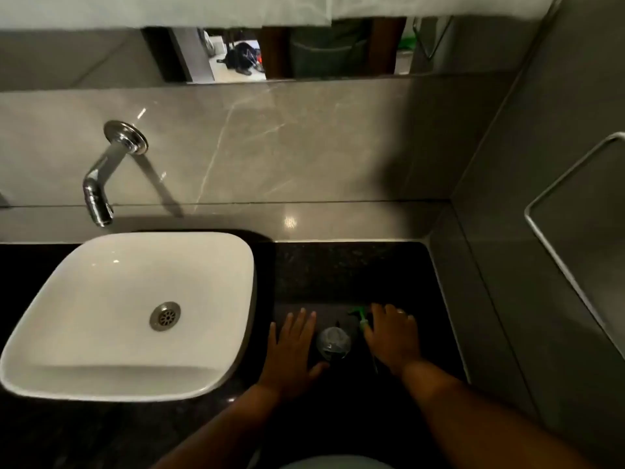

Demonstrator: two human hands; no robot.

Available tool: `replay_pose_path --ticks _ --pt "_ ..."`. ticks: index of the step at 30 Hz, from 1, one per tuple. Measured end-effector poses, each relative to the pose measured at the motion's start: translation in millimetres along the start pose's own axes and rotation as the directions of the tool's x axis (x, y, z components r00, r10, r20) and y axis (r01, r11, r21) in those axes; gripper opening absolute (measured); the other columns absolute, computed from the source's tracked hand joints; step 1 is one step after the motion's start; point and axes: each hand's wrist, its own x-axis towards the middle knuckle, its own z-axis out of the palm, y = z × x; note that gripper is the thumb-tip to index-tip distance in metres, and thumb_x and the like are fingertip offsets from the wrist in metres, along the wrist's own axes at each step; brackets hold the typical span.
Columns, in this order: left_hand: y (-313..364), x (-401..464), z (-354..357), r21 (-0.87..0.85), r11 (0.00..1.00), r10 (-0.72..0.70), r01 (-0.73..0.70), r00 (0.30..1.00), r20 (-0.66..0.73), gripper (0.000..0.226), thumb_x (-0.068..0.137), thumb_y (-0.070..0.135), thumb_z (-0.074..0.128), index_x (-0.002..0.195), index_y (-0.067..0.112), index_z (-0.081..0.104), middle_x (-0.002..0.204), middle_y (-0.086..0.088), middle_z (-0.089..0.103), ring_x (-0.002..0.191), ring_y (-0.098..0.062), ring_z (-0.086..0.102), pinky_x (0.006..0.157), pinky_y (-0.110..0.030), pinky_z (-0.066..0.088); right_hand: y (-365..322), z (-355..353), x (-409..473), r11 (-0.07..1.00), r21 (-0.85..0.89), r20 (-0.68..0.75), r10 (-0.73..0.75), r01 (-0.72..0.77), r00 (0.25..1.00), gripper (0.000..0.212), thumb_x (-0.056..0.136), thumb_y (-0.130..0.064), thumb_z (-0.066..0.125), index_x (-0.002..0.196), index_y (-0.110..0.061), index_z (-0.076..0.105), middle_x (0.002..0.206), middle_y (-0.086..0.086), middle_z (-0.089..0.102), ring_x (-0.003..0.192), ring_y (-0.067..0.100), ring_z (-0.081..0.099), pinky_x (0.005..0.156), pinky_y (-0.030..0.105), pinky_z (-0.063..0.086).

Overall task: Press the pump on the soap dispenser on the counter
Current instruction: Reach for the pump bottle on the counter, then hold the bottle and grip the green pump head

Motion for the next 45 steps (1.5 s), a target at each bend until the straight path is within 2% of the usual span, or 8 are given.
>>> replay_pose_path --ticks 5,12,18,23,32,40,43,45 --pt "6 21 0 -0.245 0.968 -0.03 0.046 0.997 0.067 0.087 0.066 0.083 0.047 0.141 0.047 0.024 0.159 0.001 0.012 0.145 -0.025 0.002 0.112 -0.056 -0.002 -9 -3 18 0.969 0.183 0.157 0.135 -0.163 0.978 0.046 0.077 -0.056 0.057 0.102 -0.017 0.059 0.112 0.012 0.066 0.107 0.034 0.061 0.088 0.042 0.047" --pt "3 31 -3 -0.383 0.921 -0.033 0.07 0.994 0.103 0.068 0.062 0.086 0.051 0.114 0.044 0.057 0.158 0.008 0.014 0.144 -0.018 -0.011 0.107 -0.051 -0.023 -11 -13 38 0.94 0.281 0.245 0.123 -0.192 0.962 0.037 0.08 -0.048 0.059 0.095 -0.015 0.064 0.102 0.014 0.069 0.095 0.034 0.064 0.084 0.041 0.053" --pt "-5 31 -8 -0.503 0.851 -0.05 0.148 0.978 0.203 0.058 0.062 0.085 0.056 0.11 0.052 0.058 0.158 0.009 0.011 0.143 -0.019 -0.015 0.105 -0.054 -0.025 -18 -85 81 0.647 0.761 -0.077 0.029 0.04 0.997 0.037 0.081 -0.031 0.07 0.056 -0.019 0.045 0.054 -0.003 0.048 0.054 0.019 0.048 0.052 0.029 0.038" --pt "0 27 0 -0.582 0.781 -0.115 0.227 0.968 0.224 0.053 0.059 0.085 0.059 0.109 0.069 0.048 0.158 0.007 0.013 0.142 -0.014 -0.014 0.102 -0.052 -0.027 -34 -144 89 0.393 0.879 -0.289 -0.015 0.271 0.957 0.015 0.08 -0.043 0.065 0.069 -0.034 0.059 0.06 -0.014 0.06 0.056 -0.001 0.054 0.054 0.013 0.043" --pt "-1 25 0 -0.561 0.79 -0.125 0.248 0.961 0.248 0.061 0.056 0.087 0.057 0.112 0.066 0.047 0.158 0.008 0.015 0.143 -0.012 -0.01 0.103 -0.055 -0.025 -45 -105 41 0.372 0.882 -0.287 -0.063 0.29 0.956 0.007 0.084 -0.023 0.069 0.087 -0.021 0.063 0.075 -0.006 0.065 0.07 0.006 0.064 0.064 0.021 0.051" --pt "4 21 3 -0.517 0.825 -0.134 0.229 0.967 0.216 0.077 0.057 0.086 0.054 0.126 0.051 0.047 0.158 0.007 0.014 0.144 -0.015 -0.007 0.104 -0.057 -0.023 -43 -45 -6 0.537 0.841 -0.063 -0.036 0.073 0.997 0.019 0.079 -0.043 0.069 0.094 -0.034 0.062 0.09 -0.007 0.067 0.085 0.01 0.064 0.074 0.031 0.055" --pt "4 22 7 -0.514 0.823 -0.147 0.242 0.965 0.219 0.08 0.055 0.09 0.051 0.125 0.052 0.046 0.158 0.009 0.014 0.143 -0.013 -0.006 0.103 -0.056 -0.023 -43 -38 -9 0.658 0.751 -0.035 -0.043 0.055 0.998 0.021 0.07 -0.049 0.072 0.079 -0.037 0.058 0.082 -0.013 0.062 0.08 0.009 0.06 0.067 0.028 0.05" --pt "4 22 10 -0.494 0.839 -0.134 0.227 0.967 0.218 0.084 0.054 0.092 0.049 0.127 0.05 0.046 0.158 0.01 0.014 0.143 -0.013 -0.006 0.103 -0.056 -0.024 -42 -34 -12 0.639 0.768 -0.01 -0.049 0.039 0.999 0.023 0.066 -0.052 0.072 0.073 -0.039 0.054 0.079 -0.014 0.061 0.077 0.008 0.06 0.064 0.026 0.048"
